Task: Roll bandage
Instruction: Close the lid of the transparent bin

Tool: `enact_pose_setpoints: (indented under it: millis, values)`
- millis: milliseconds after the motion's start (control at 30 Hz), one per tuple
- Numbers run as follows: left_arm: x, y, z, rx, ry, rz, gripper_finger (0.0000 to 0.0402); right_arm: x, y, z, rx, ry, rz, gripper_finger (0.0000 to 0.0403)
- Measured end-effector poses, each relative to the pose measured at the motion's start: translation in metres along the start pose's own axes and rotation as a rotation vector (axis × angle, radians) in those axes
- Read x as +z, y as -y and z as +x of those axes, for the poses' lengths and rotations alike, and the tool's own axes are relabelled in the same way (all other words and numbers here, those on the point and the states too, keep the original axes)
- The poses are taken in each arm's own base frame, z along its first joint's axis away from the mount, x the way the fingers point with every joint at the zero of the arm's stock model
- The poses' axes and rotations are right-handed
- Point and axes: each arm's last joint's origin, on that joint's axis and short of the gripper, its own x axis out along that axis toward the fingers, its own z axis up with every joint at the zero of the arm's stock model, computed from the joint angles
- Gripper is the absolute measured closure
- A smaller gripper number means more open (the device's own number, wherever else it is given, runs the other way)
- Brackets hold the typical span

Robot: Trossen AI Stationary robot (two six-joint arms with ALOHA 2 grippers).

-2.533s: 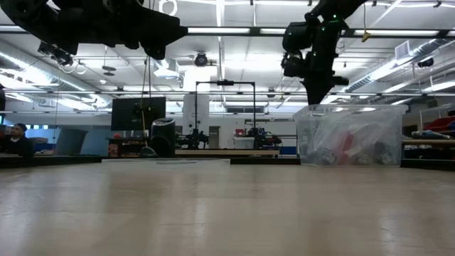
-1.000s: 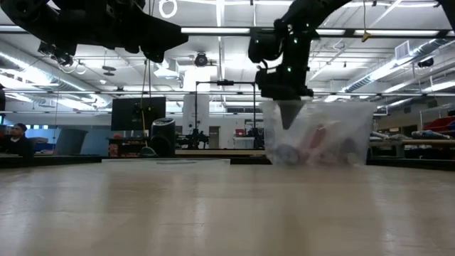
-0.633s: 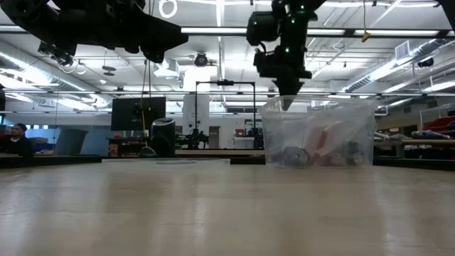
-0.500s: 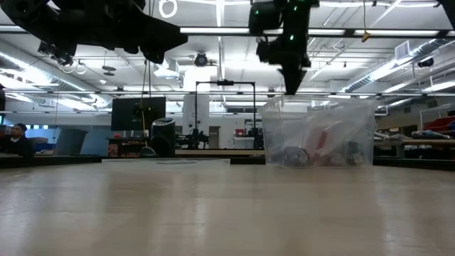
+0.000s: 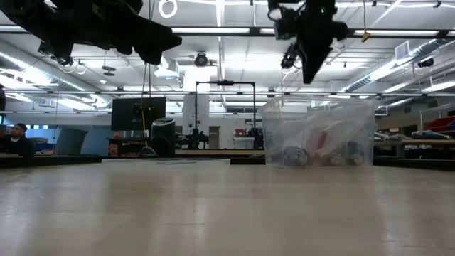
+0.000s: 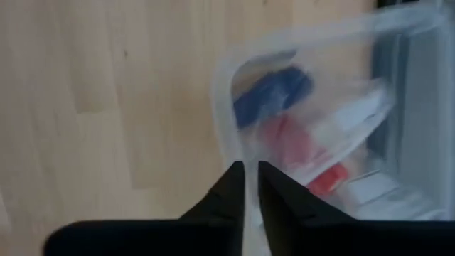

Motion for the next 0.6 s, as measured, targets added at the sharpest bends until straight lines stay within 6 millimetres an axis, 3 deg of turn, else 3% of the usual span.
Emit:
enact_pose_setpoints:
  millis: [167,333,433,600]
  values:
    - [-0.004,0.001,0.0,-0.006,-0.038,0.004,0.0239,-0.006,-0.006,0.032,-0.021,-0.04,-0.02,0.03]
    - [-0.005,0.001,-0.001,-0.003,-0.055,0.014,0.0239,-0.004,-0.006,0.045,-0.027,-0.001,-0.016,0.0267]
    - [-0.006,0.001,-0.001,-0.002,-0.058,0.015,0.0239,-0.003,-0.006,0.049,0.031,0.029,0.001,0.0274]
    - [-0.005,0.001,-0.001,-0.001,-0.054,0.017,0.0239,0.007,-0.01,0.048,0.124,0.142,0.015,0.0322]
